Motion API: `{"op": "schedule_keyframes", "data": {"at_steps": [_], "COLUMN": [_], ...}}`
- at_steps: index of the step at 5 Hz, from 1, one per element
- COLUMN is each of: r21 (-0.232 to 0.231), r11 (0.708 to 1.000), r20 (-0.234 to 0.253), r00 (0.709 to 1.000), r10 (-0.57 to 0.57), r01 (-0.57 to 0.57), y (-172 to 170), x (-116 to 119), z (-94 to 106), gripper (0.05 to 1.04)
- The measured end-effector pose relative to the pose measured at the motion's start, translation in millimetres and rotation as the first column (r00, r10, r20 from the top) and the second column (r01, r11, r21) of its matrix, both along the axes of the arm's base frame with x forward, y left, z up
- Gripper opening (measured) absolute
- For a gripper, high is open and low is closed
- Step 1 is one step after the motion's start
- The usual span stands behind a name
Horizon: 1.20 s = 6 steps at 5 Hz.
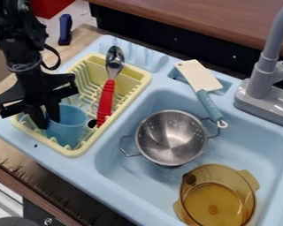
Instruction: Moved the blue cup from the inside of the silver pot to the yellow dish drainer.
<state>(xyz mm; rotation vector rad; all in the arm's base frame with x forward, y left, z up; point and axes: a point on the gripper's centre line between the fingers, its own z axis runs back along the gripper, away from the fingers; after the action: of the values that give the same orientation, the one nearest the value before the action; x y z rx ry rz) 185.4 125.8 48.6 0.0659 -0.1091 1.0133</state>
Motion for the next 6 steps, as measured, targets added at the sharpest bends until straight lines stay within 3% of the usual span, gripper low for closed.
{"op": "schedule_keyframes", "data": {"at_steps": [2, 3, 4, 5, 6], "r21": [-0.041, -0.081, -0.105, -0.067, 0.011], "r11": [0.999, 0.997, 0.994, 0.998, 1.0], "r20": [0.002, 0.0, 0.022, 0.044, 0.069], "r00": [1.0, 1.0, 0.999, 0.999, 0.998], "r10": [0.003, 0.016, 0.028, 0.024, -0.009], "r01": [-0.003, -0.016, -0.026, -0.021, 0.008], "y": [-2.4, -2.1, -4.7, -9.8, -21.0], "x": [2.0, 2.1, 3.0, 13.0, 23.4], "z": [14.7, 26.9, 42.0, 42.1, 34.4], "gripper": [0.842, 1.005, 0.999, 0.999, 0.999]}}
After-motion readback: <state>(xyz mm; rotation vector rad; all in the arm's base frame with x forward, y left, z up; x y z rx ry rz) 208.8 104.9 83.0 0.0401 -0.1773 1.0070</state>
